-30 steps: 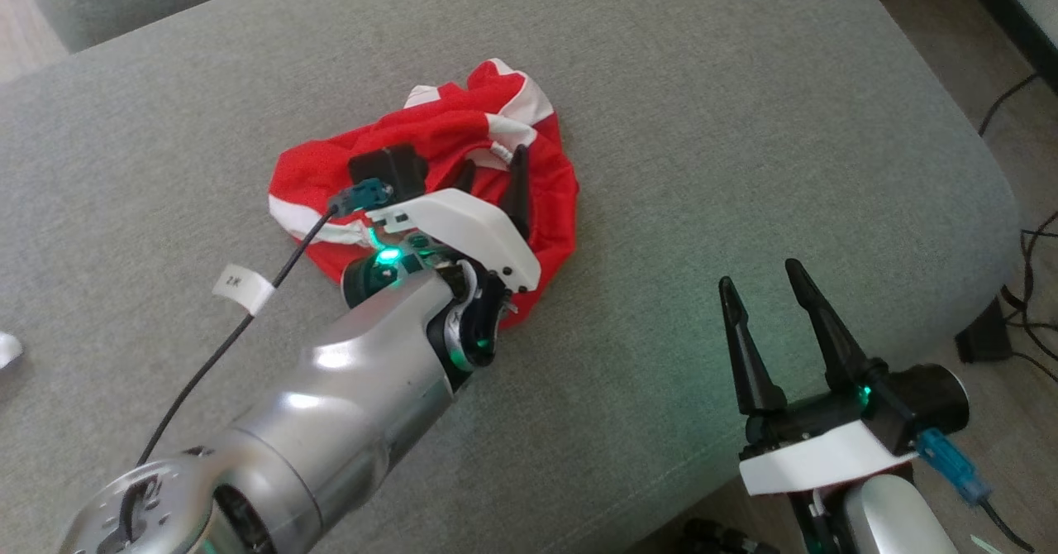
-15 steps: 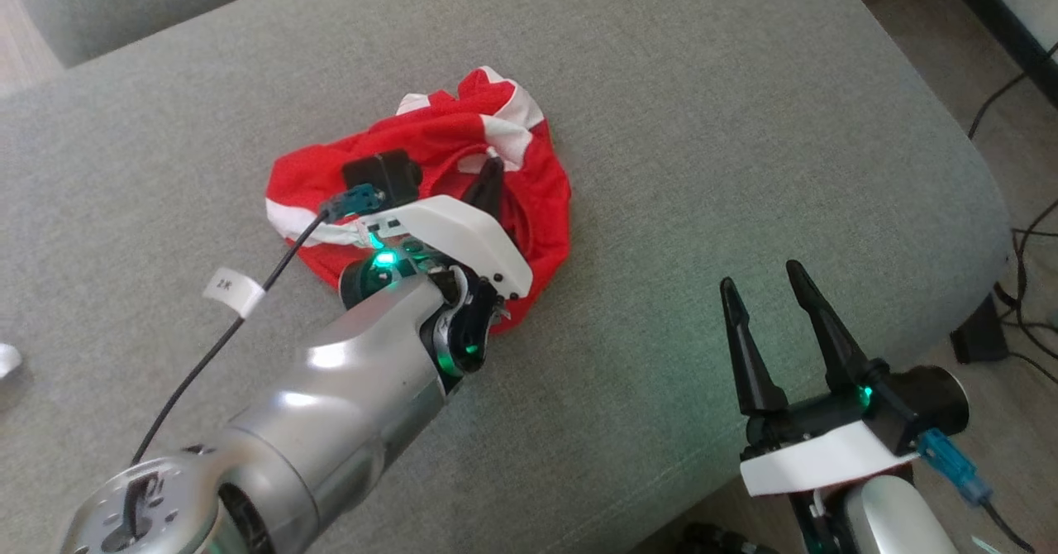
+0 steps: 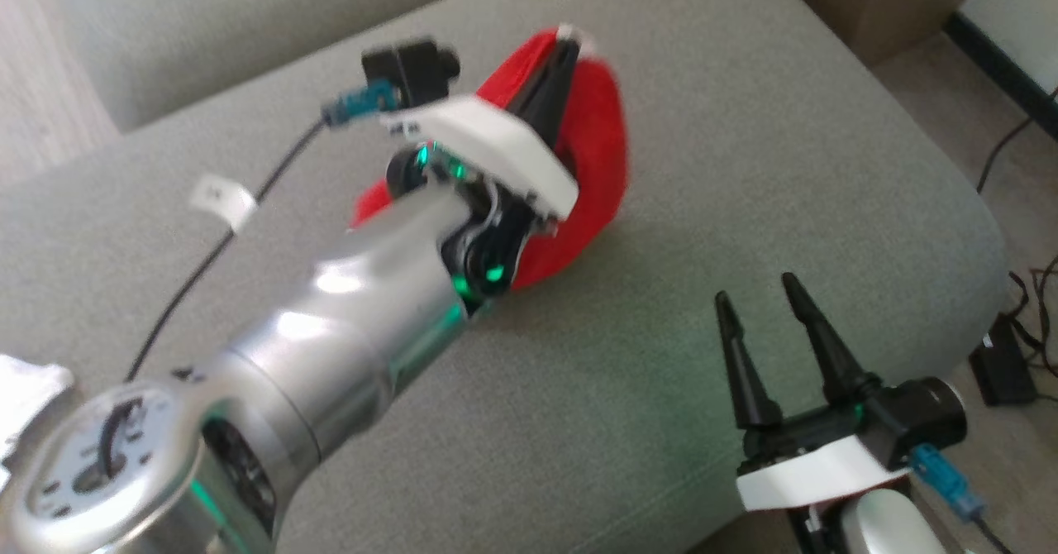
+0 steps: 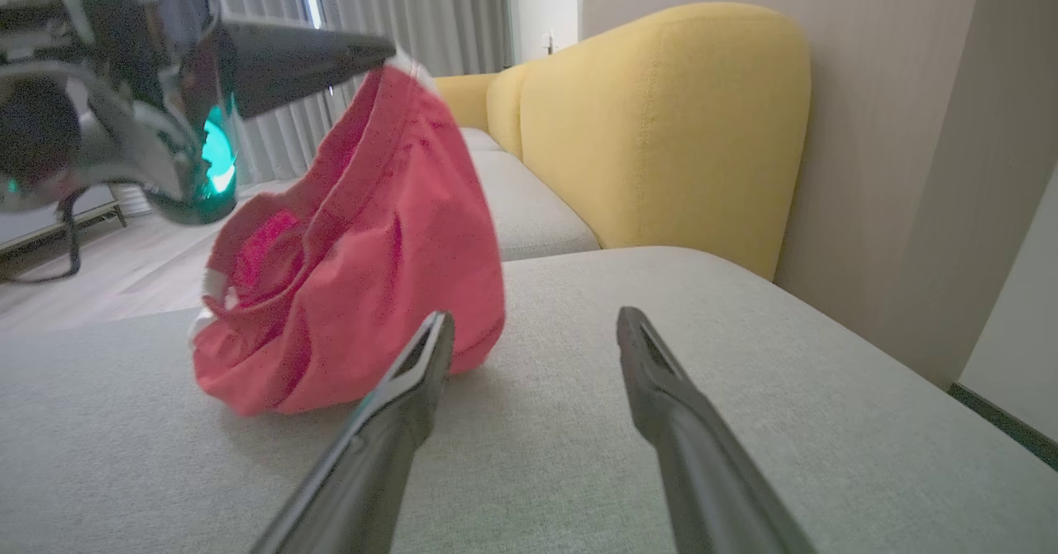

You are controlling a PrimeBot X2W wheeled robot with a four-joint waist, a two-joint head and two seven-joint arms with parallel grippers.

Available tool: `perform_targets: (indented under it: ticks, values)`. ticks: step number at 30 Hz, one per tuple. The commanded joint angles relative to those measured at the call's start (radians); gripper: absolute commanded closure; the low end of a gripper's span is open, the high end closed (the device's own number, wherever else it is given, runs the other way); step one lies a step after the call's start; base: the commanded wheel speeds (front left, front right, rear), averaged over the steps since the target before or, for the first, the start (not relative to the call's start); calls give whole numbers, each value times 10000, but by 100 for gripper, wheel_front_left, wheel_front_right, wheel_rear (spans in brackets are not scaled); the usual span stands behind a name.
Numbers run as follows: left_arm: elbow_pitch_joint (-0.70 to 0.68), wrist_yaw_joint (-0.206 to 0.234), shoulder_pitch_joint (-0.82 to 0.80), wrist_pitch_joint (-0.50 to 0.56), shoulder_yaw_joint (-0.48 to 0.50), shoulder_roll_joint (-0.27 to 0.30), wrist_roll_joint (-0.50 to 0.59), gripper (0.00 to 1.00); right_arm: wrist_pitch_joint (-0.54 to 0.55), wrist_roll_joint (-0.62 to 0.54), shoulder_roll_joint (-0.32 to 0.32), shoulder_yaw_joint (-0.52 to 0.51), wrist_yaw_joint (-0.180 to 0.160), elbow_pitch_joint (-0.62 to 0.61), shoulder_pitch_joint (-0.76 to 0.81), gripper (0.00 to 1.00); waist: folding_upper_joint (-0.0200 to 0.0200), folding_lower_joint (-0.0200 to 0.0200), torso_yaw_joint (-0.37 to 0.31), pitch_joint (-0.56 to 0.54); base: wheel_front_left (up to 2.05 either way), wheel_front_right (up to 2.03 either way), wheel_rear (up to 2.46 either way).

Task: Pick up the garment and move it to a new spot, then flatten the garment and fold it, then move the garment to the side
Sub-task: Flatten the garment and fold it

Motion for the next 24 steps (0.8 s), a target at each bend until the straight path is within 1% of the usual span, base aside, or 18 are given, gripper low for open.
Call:
perform_targets:
  ticks: [1,4,5,7,10,13,17,20,22,24]
  values:
    - [-375,-210,-1002,-99,432,-7,-98,100,-109,-168,-64,383,75,-374,-56,0,0,0,140,-422,0,0,0]
    - [-757,-429,-1497,-150,807,19,-168,100,-109,-421,-64,611,75,-367,60,0,0,0,544,-692,0,0,0]
    - [-757,-429,-1497,-150,807,19,-168,100,-109,-421,-64,611,75,-367,60,0,0,0,544,-692,0,0,0]
    - [-1197,-503,-1588,-175,1086,263,-258,100,-109,-558,-64,699,75,-349,133,0,0,0,850,-820,0,0,0]
    - [-2041,-542,-1245,-205,1311,956,-370,100,-109,-613,-64,497,75,-395,280,0,0,0,1423,-936,0,0,0]
    - [-2928,-523,-300,-202,1124,1837,-423,100,-109,-530,-64,150,75,-493,500,0,0,0,2026,-955,0,0,0]
    - [-3915,-16,1394,-326,866,2915,-499,100,-109,-326,-64,-190,75,-682,646,0,0,0,2874,-602,0,0,0]
    - [-4304,298,2655,-432,843,3564,-316,100,-109,-218,-153,-106,75,-700,582,0,0,0,3379,-410,0,0,0]
    - [-4434,463,3381,-467,1033,3899,-55,100,-109,-51,-286,-228,75,-692,436,0,0,0,3661,-319,0,0,0]
    - [-4513,608,3982,-475,1512,4112,398,100,-109,253,-441,-601,75,-655,197,0,0,0,3974,-203,0,0,0]
